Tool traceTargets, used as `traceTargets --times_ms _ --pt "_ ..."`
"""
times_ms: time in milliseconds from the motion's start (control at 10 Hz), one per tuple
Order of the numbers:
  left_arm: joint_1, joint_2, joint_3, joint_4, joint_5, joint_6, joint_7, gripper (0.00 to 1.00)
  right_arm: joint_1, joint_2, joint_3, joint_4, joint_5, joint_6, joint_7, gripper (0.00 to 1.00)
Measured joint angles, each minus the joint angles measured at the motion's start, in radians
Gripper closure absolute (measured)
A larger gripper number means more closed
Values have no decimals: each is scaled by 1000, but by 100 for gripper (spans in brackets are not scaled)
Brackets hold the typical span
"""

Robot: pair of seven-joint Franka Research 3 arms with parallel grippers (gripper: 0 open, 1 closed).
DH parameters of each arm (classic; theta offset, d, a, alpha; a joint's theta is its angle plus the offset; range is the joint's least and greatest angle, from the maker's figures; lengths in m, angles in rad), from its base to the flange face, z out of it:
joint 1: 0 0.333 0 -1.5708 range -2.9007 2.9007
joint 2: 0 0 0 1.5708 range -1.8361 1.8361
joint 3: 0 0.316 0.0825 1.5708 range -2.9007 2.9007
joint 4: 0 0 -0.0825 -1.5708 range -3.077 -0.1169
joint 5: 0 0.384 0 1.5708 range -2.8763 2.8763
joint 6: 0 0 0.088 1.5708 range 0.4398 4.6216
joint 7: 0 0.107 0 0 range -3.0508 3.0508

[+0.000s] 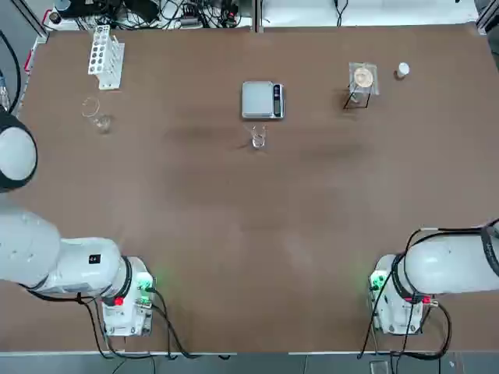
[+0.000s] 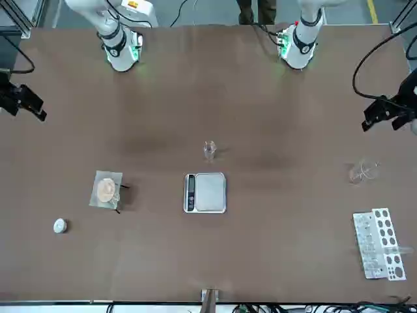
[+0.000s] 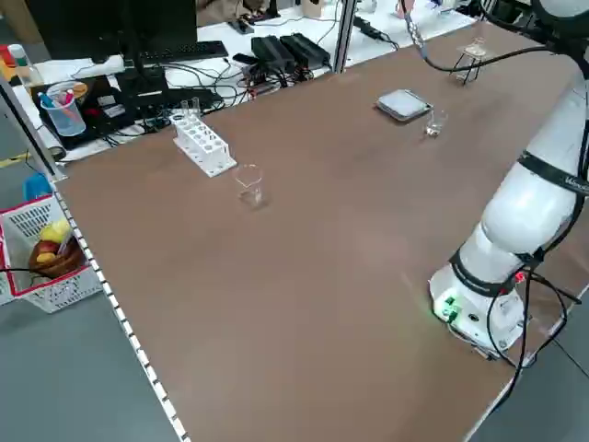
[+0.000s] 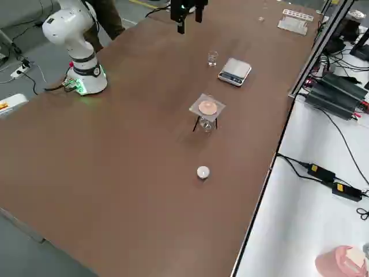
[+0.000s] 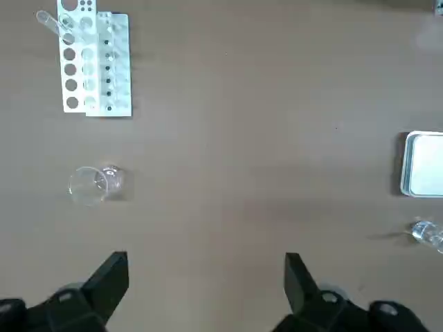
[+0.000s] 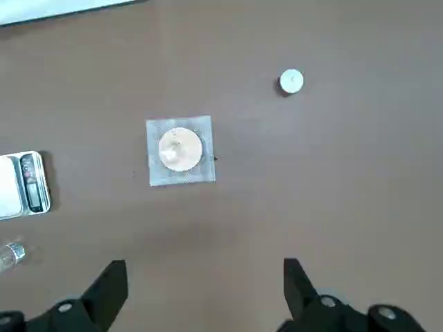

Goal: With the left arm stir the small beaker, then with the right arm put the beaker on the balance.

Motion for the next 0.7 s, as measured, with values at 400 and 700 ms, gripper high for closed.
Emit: traceTargets --times_ms 400,700 --pt "0 0 -1 -1 0 -5 0 0 0 0 0 0 0 0 0 0" --pt "-7 1 -12 -6 -35 -18 0 0 0 0 0 -1 0 -2 0 0"
